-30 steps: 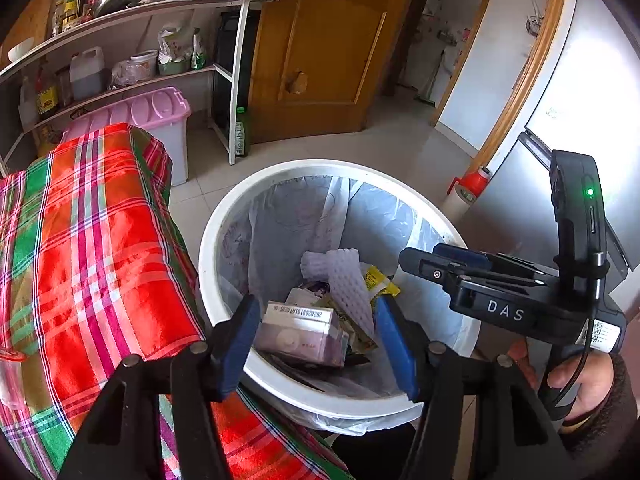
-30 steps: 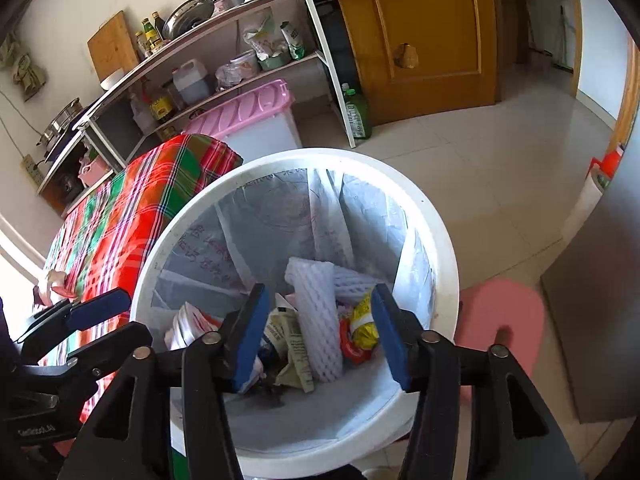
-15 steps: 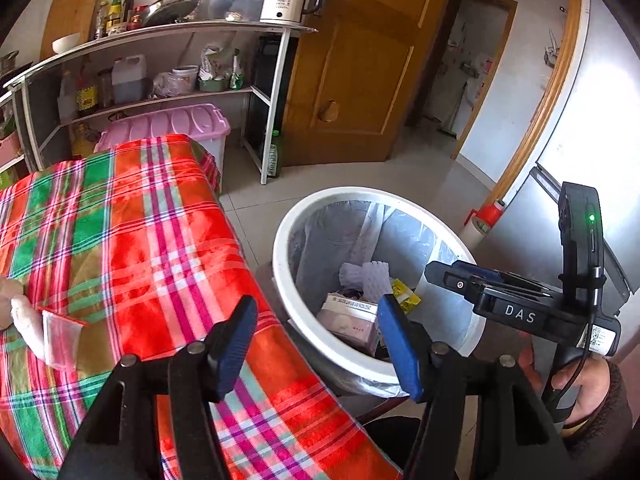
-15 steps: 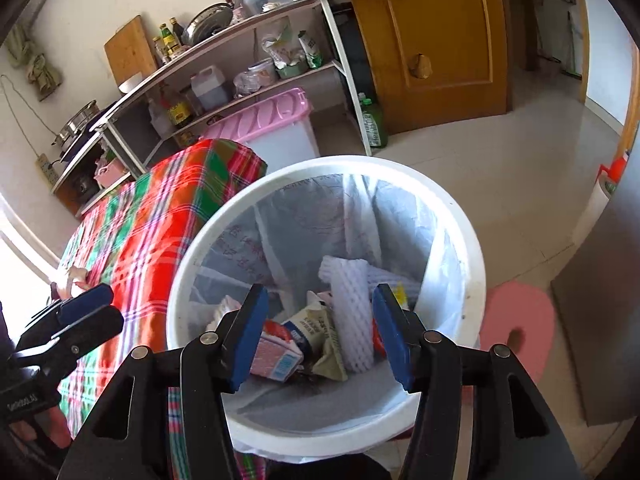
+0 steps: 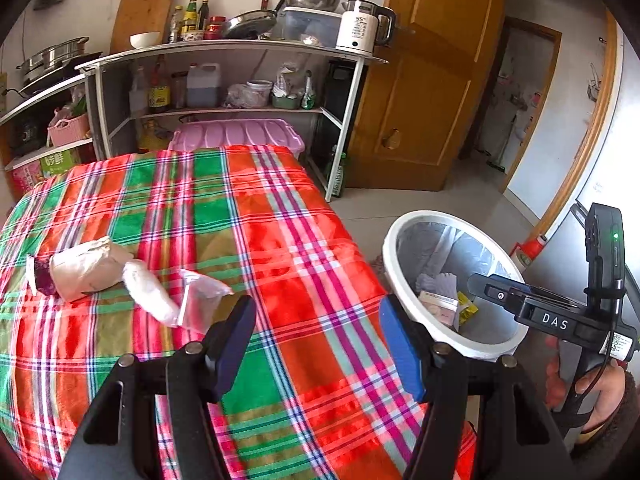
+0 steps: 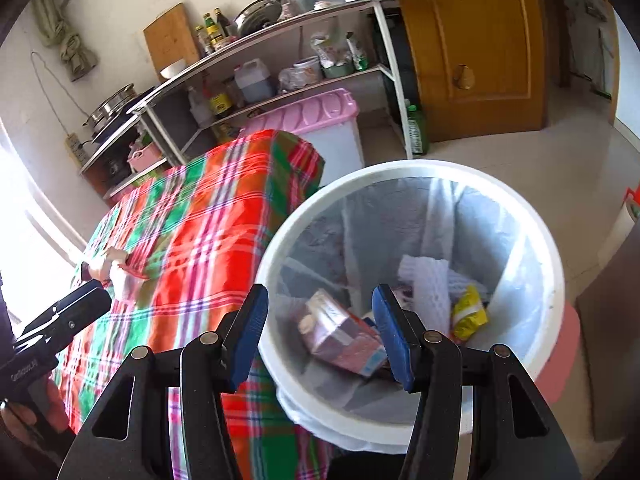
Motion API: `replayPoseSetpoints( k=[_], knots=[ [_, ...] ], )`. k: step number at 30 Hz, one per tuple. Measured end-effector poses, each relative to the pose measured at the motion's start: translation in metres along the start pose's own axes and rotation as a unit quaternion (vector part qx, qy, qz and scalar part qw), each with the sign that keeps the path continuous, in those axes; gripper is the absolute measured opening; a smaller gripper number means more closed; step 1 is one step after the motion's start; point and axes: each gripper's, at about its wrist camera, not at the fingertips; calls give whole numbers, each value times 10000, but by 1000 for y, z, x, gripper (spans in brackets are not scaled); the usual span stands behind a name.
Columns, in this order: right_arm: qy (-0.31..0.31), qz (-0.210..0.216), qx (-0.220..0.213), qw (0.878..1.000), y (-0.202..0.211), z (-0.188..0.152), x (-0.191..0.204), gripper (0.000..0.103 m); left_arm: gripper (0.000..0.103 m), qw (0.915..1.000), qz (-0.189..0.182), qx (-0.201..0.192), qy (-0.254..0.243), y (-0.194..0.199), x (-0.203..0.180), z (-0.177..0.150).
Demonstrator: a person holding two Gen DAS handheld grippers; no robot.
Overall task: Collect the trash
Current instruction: 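Move both open tools back from the bin to the table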
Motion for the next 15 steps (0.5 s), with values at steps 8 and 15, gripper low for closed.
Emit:
replayPoseSetpoints(
  k=[8,15],
  knots=[
    [329,250,192,9990,-17,-13,45,55,67,9985,351,-94,398,23,46,-18],
    [654,431,364,9963,-33,-21,85,55,67,9954,677,-154,664,37,81,-33]
  ],
)
Point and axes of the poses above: each gripper's, at about its wrist camera, not at the fingertips, and y roughly against the way its jaws point, x to its left, z to its top, and after that the axes turned 8 degrees about -y, right-handed
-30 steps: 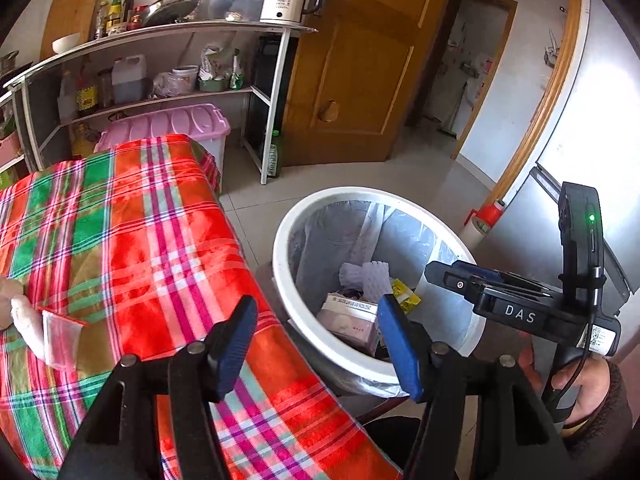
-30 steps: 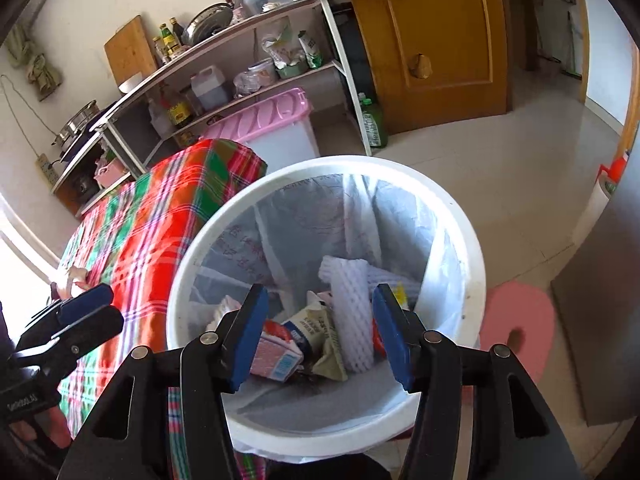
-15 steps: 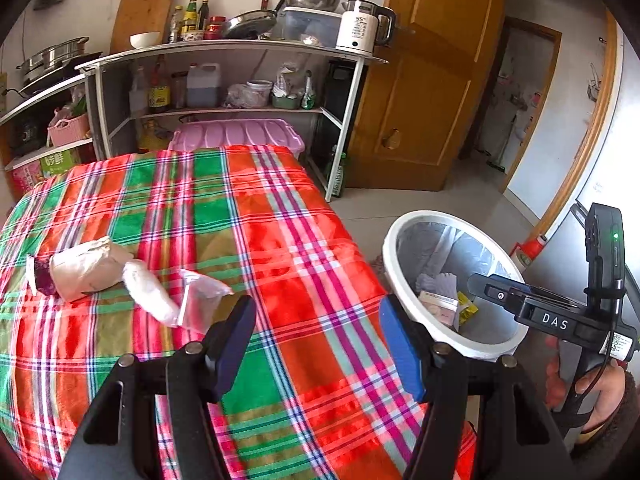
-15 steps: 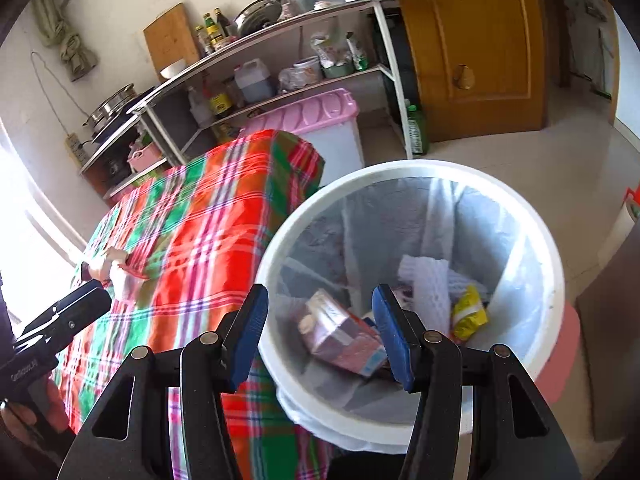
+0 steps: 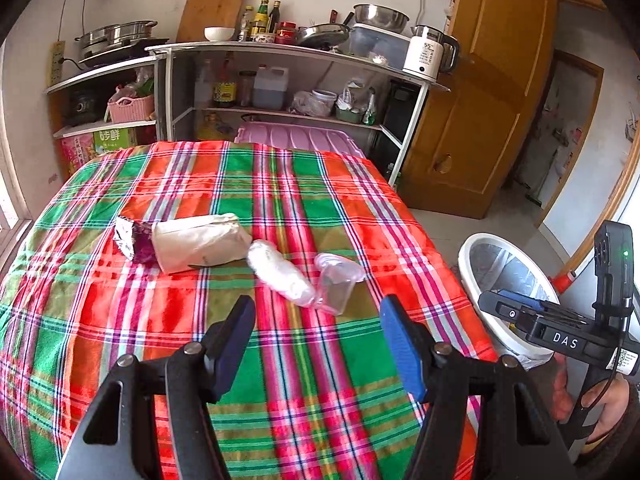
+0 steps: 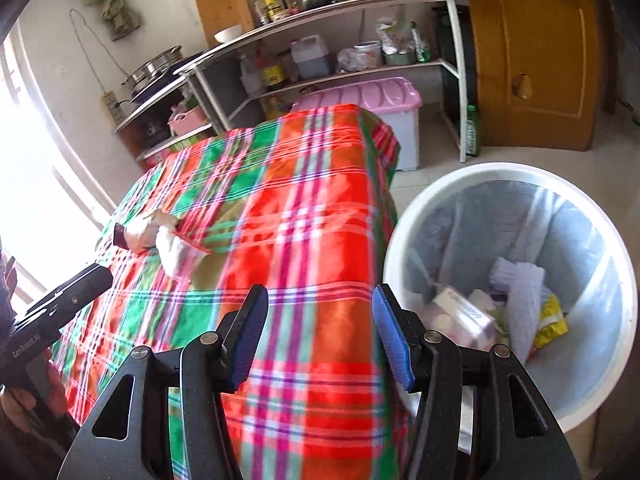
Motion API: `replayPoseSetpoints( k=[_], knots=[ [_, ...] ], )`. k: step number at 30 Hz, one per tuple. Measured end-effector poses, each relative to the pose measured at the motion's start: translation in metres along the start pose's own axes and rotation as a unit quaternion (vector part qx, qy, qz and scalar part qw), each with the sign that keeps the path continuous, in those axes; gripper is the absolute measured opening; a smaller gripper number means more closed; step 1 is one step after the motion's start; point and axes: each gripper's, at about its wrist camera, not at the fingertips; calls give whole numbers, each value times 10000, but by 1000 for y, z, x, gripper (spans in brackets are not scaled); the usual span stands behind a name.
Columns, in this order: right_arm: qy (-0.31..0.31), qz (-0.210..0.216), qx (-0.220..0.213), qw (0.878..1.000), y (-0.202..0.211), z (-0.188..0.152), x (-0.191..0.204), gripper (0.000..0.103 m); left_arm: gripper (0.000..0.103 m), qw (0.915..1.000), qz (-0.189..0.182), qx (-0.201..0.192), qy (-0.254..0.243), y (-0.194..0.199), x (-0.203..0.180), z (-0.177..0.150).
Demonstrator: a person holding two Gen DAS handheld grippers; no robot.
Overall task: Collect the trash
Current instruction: 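Move both open tools back from the bin to the table, then grasp the clear cup with red lid with the right tool while the left tool approaches the purple bag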
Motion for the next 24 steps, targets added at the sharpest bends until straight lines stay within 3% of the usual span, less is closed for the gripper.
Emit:
replayPoseSetpoints(
  k=[15,24],
  knots=[
    [232,621,508,9965,-59,0,79,55,70,9977,380,-3,563,7,82,-11],
    [-28,610,681,9958,-92,7,103,55,72,9943,540,106,910,-2,133,-7]
  ],
)
Point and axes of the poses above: each gripper's, at about its wrist camera, not at the fingertips, and y roughly against the way its jaws point, x to its left, z to its top, and after that the axes turned 8 degrees about -y, right-handed
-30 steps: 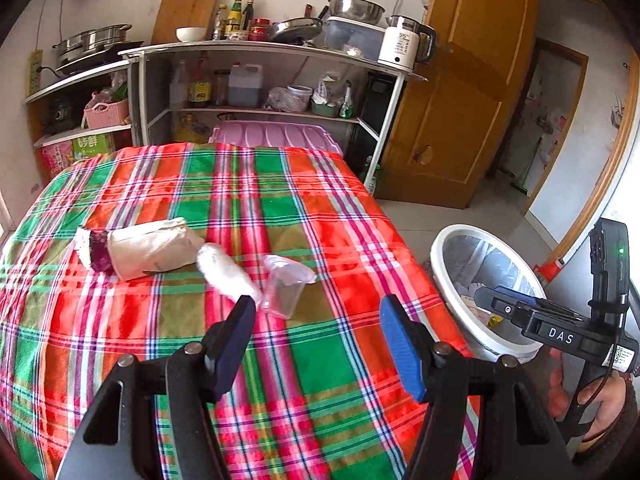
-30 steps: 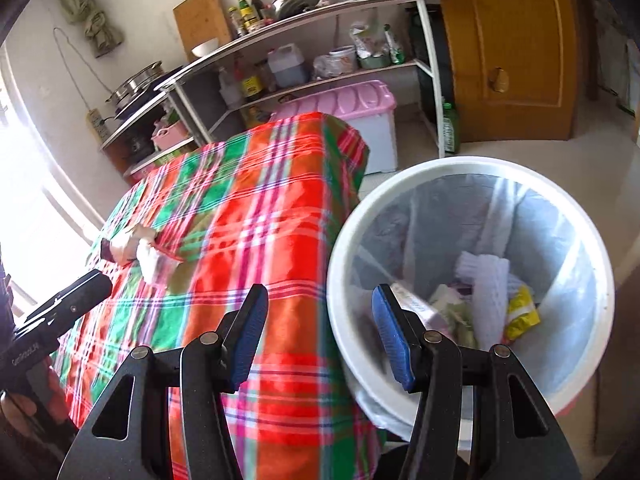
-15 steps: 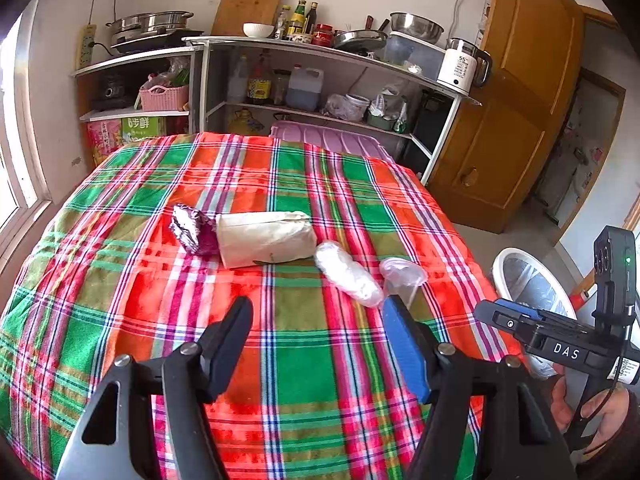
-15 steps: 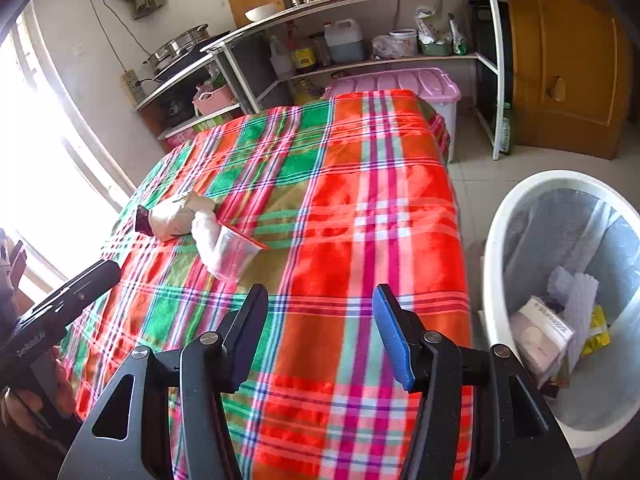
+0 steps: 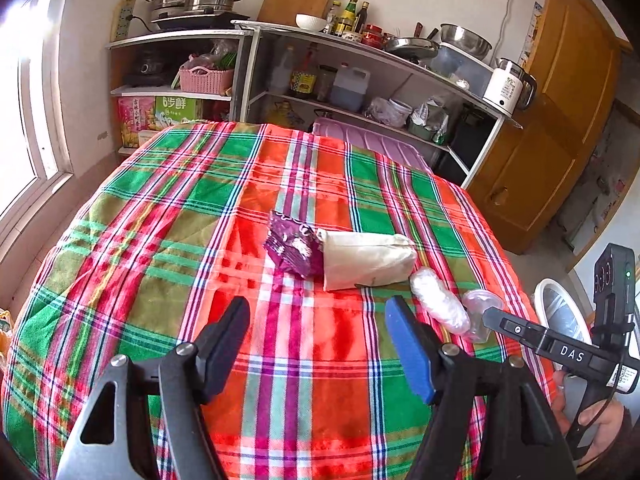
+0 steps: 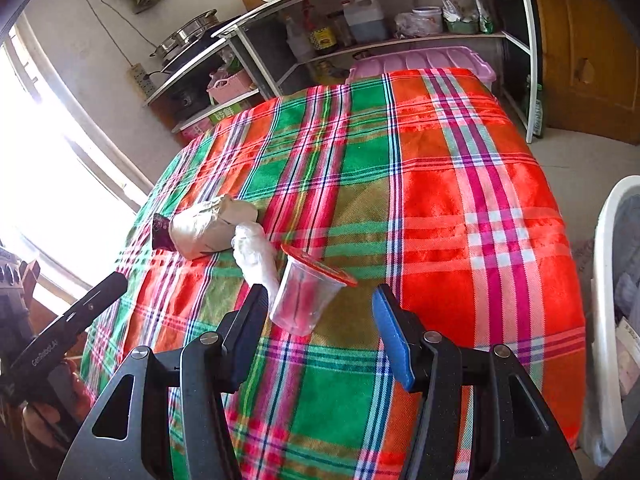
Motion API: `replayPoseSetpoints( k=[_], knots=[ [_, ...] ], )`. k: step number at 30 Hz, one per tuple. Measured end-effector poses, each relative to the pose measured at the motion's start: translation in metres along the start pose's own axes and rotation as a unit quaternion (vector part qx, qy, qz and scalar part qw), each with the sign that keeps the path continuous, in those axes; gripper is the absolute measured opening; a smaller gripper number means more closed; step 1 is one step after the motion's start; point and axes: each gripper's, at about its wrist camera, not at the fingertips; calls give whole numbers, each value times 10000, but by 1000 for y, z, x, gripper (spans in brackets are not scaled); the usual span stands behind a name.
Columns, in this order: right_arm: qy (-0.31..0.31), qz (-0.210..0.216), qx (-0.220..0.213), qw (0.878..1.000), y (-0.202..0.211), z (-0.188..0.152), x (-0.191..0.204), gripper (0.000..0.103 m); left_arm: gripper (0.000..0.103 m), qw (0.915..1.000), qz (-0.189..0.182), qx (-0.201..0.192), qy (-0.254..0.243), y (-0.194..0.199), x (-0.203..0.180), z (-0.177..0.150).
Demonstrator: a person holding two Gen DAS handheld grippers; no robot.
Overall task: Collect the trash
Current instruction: 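Grasp the clear cup with red lid with the right tool while the left tool approaches the purple bag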
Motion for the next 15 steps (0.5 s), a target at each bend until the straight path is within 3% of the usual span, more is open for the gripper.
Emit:
replayPoseSetpoints(
  k=[4,15],
  knots=[
    [-91,-127,-4,9999,-11,8,0,55,73,9999,86,-25,125,-7,15,10],
    [-281,-127,-76,9995,-20,15,-1,52,74,9990,-142,145,399,-37,29,28]
  ],
)
Point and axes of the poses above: each gripper's, at about its wrist camera, not at the fingertips, and y roughly against the way its jaws point, x to its left, z to its top, and after that the axes turned 8 degrees about -y, right-handed
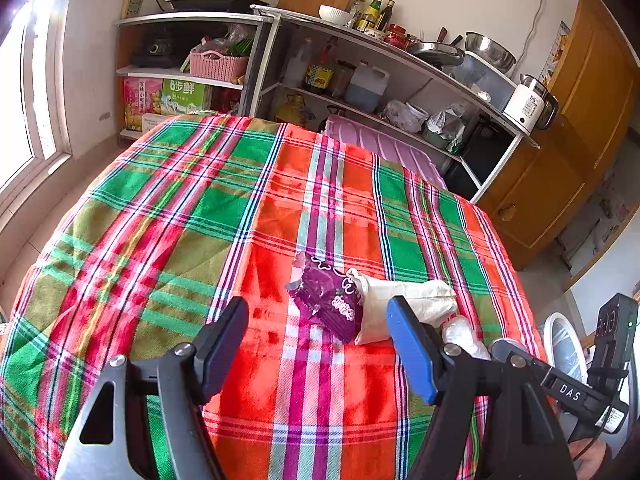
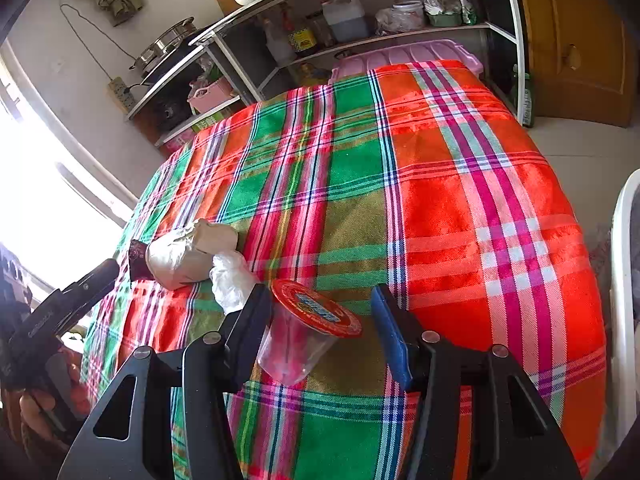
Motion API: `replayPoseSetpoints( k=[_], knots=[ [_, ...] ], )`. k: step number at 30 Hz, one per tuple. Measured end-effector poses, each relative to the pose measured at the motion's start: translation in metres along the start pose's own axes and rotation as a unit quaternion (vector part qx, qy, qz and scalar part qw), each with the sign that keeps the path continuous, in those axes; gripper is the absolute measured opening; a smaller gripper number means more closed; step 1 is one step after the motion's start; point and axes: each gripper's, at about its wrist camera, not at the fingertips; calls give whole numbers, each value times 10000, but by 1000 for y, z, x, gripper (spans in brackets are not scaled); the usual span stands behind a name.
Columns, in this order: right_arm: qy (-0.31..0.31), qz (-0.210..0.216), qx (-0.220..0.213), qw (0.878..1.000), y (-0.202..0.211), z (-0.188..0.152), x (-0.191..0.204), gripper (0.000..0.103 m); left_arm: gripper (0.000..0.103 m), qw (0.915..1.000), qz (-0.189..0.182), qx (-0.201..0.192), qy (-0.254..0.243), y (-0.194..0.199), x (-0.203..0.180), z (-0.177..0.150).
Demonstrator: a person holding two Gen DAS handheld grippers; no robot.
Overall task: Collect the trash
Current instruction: 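Grasp the clear cup with red lid with the right tool while the left tool approaches the purple bag, then close the left tool on the purple snack bag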
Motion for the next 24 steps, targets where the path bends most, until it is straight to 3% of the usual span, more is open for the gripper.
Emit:
replayPoseSetpoints(
  k=[4,15,24],
  knots=[
    [18,72,32,10000,-3,1,3,44,73,9999,123,59,90,-10,1,7],
    [-5,198,-24,9998,-2,-1,-1,43,72,9973,99,383,613,-33,11,8],
    [8,236,-41,9997,0,-3,-2,43,49,9971,57,317,694,-32,14,8]
  ],
)
Point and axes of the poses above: each gripper's, at about its wrist camera, not at the fingertips, and y roughly against the way its jaws point, x to its left, z to its top, and after that the axes turned 8 degrees about -y, right-handed
